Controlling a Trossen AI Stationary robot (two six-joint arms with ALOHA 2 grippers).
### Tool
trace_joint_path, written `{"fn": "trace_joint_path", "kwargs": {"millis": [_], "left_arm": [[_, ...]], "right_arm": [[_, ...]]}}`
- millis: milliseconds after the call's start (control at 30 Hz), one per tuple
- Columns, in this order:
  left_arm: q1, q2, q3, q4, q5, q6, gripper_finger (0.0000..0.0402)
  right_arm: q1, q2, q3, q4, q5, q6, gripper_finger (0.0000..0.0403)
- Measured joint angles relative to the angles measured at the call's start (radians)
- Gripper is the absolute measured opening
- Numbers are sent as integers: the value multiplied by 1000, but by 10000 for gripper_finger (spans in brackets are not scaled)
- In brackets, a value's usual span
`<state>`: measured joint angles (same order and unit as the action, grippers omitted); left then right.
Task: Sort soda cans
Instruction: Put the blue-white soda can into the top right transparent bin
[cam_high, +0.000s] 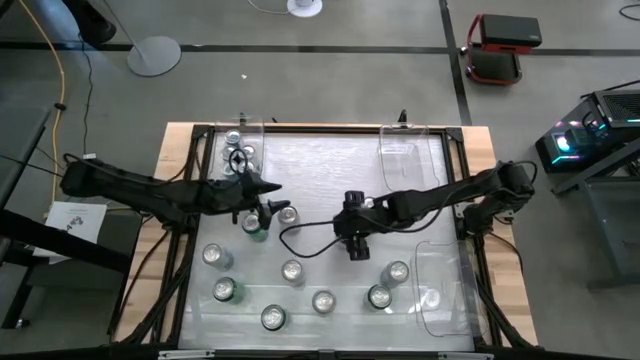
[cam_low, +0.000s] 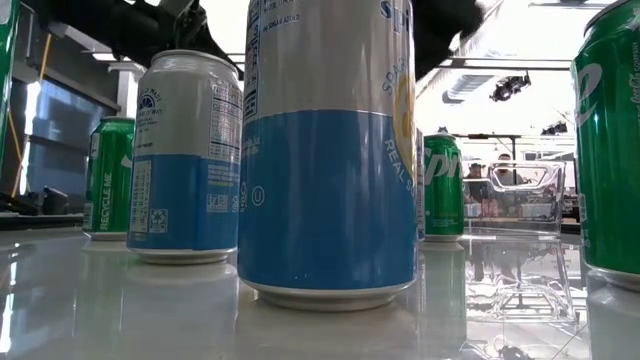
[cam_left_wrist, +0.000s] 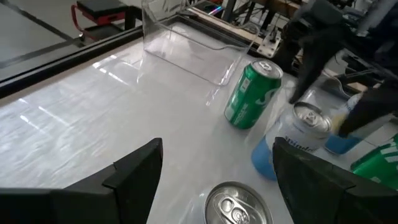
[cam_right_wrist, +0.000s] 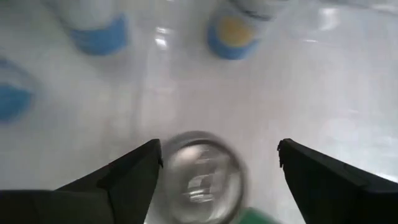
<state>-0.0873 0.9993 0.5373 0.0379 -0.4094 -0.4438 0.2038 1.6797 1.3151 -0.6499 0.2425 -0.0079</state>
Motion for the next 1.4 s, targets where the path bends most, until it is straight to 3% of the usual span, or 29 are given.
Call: {"fn": "trace_joint_path", "kwargs": {"millis": [100, 267, 700, 967, 1167, 1400], "left_arm": [[0, 16, 0, 20, 0, 1, 279], [0, 20, 0, 17, 0, 1, 279], [0, 20, 0, 13, 1, 3, 279], [0, 20, 0, 13, 3, 3, 279], [0, 20, 0, 13, 2, 8, 279], [-15, 20, 0, 13, 0, 11, 279]], "right_arm": [[3, 13, 0, 5, 54, -47, 320], [-7, 16, -1, -21, -61, -16, 321], [-16, 62, 2, -82, -122, 185, 321], [-14, 63, 1, -87, -123, 77, 320], [-18, 63, 1, -91, -147, -62, 281], [-33, 59, 1, -94, -245, -409, 273]]}}
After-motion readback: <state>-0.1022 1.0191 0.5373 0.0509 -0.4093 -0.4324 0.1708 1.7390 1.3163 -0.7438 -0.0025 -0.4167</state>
